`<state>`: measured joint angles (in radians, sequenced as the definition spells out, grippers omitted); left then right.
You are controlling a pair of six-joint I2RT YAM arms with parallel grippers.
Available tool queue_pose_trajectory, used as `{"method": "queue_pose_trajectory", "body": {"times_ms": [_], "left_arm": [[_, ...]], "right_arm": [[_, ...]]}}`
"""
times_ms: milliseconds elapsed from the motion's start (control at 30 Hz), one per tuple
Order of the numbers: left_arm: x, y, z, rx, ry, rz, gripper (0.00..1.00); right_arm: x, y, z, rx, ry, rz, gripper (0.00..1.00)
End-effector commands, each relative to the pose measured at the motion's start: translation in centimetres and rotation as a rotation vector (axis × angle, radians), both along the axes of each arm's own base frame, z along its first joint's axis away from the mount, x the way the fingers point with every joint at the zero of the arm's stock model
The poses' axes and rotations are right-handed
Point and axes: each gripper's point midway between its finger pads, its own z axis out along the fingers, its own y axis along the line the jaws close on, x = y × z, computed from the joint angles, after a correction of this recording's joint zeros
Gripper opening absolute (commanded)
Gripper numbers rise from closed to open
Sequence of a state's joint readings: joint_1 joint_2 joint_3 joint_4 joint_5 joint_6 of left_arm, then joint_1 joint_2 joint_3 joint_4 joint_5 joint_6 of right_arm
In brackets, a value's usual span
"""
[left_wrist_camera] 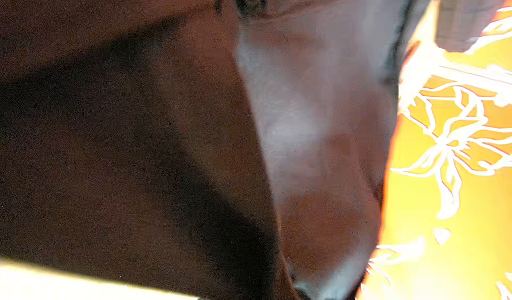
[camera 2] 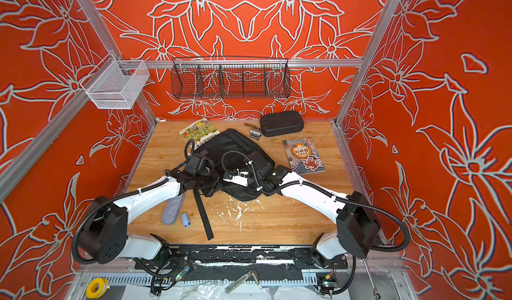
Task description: Pack the student bag
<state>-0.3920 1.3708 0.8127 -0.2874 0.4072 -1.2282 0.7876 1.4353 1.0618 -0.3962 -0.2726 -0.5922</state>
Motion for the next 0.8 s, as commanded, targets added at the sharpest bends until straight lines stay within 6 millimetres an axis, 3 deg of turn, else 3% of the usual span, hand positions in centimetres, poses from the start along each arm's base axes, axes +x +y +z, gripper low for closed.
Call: {"method": "queue_pose_trajectory", "body": {"times_ms": [0,167,367,500,567,633,767], "left_arm": [[-0.6,3.1,0.6,0.069,-0.057,-0.005,0.0],[-1.2,5.5,1.5,0.152,-0.083,-0.099,0.0],[-0.9,6.9,1.5,0.222,-0.04,-0.195,0.0],[-0.8,8.2,1.9,0.249,-0.038,-0.154,0.03],[-0.3,7.2,3.0,0.191,-0.09,-0.161,0.33],[0.1,5.6,4.5,0.146,-0.148,-0.187,0.52],[-0.4,1.9,7.3,0.194,-0.268,-0.316,0.68]], "right_arm": [[0.6,-4.0,-0.5,-0.049,0.035,-0.131,0.0],[3.4,-8.0,-0.1,0.002,0.06,-0.282,0.0],[4.7,-11.0,-2.1,-0.073,0.074,-0.312,0.0],[3.7,-10.2,-1.3,-0.022,0.111,-0.243,0.0],[2.9,-8.7,0.3,0.07,0.144,-0.199,0.0],[2.3,-7.5,1.3,0.132,0.165,-0.185,0.0],[1.1,-5.5,1.4,0.157,0.209,-0.179,0.0]]}}
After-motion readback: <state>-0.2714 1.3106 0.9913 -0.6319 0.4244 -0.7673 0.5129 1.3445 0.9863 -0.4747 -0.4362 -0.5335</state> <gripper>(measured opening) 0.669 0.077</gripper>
